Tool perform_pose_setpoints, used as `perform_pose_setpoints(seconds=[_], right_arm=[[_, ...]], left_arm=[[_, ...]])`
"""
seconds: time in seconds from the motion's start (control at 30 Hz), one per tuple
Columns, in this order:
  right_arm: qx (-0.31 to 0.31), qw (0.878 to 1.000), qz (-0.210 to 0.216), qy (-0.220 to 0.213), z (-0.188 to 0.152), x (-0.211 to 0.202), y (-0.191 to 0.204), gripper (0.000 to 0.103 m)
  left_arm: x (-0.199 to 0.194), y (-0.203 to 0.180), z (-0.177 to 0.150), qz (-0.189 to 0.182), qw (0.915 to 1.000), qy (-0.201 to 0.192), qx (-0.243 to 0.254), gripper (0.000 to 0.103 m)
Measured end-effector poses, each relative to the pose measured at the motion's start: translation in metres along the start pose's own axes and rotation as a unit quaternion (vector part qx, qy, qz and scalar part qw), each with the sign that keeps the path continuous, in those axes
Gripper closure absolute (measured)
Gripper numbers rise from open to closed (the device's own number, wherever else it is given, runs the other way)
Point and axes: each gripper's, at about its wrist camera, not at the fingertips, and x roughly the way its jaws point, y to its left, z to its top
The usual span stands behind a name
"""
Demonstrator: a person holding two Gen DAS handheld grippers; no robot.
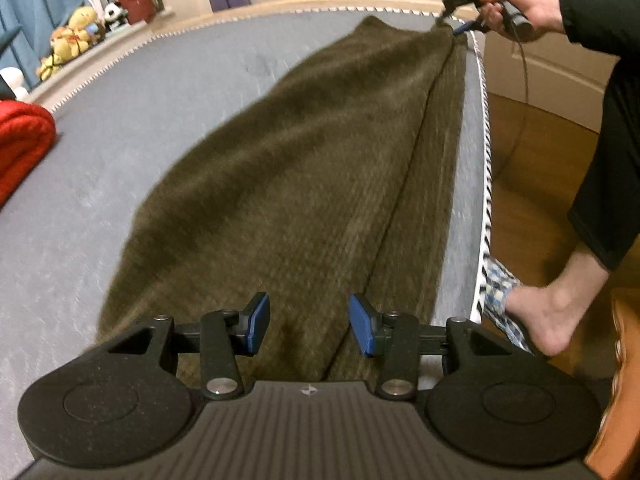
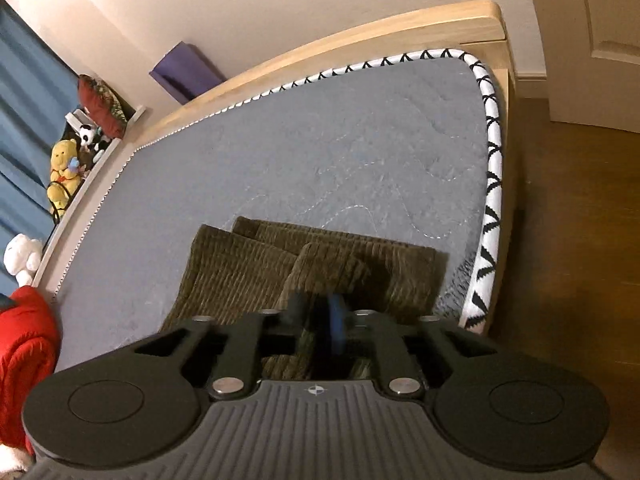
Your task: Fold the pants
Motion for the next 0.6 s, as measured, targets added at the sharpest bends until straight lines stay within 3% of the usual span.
perform_pose_setpoints(seconds=[0.2,0.3,0.33,0.37,0.43,0.53,0.6], right_arm=[[0.024,1.000,0.004,0.009,0.006,0.017,-0.003,0.055],[0.017,1.000,0.012,0.007,0.009,0.018,0.000,0.068],[0.018,1.000,0.018,0.007,0.010,0.019,0.000,0.078],[0.018,1.000,0.022,0.006,0.011,0.019,0.000,0.081],[0.012,1.000,0.028,0.003,0.012,0.019,0.002,0.089],[-0.005,0.999,0.044,-0.019,0.016,0.008,0.011,0.094],[-0.010,0.996,0.068,-0.055,0.024,-0.011,0.019,0.095]], left_arm=[[0.020,-0.002,-0.019,-0.021,0.9991,0.035,0.012,0.052],[0.026,0.004,-0.017,-0.018,0.9993,0.034,0.004,0.053],[0.027,0.006,-0.016,-0.011,0.9993,0.034,-0.002,0.066],[0.029,0.009,-0.014,-0.007,0.9993,0.037,-0.009,0.078],[0.031,0.013,-0.011,-0.007,0.9992,0.038,-0.011,0.092],[0.016,0.010,-0.003,-0.004,0.9993,0.029,0.026,0.095],[-0.003,0.016,0.005,-0.012,0.9998,0.004,0.014,0.095]])
